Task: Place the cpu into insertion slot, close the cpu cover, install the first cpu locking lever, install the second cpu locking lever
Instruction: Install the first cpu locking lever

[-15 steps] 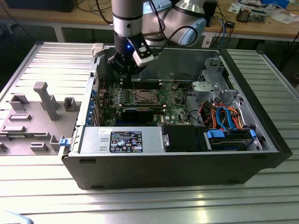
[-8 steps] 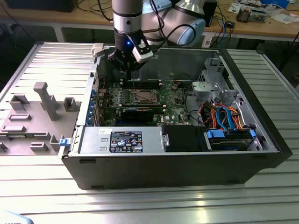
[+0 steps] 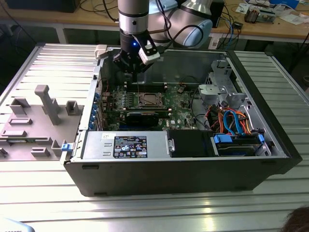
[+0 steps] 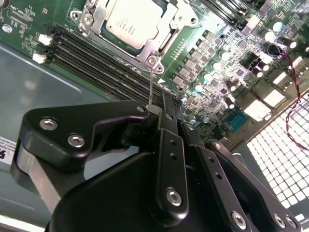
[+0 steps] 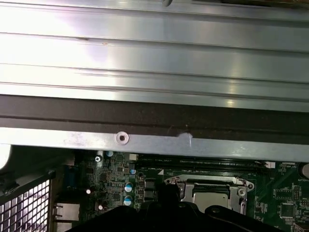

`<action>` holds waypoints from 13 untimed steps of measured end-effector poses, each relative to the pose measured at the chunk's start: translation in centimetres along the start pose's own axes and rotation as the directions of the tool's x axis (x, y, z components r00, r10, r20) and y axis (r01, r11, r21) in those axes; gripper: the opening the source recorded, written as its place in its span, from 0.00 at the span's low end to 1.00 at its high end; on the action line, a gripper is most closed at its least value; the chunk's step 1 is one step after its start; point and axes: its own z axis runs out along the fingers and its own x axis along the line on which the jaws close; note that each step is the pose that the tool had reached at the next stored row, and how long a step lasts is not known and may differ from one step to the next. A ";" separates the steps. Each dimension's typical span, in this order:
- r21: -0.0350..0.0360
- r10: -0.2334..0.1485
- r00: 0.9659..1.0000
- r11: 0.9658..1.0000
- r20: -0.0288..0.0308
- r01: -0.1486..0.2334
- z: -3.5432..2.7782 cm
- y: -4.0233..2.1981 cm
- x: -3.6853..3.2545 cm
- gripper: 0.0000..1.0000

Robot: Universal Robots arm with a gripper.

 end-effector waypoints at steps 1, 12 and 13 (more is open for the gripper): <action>0.000 0.000 1.000 1.000 0.000 0.000 0.00 0.00 -0.07 0.11; 0.000 0.000 1.000 1.000 0.000 0.000 0.01 -0.07 -1.02 0.11; 0.000 0.000 1.000 1.000 0.000 0.000 0.01 -0.06 -1.02 0.11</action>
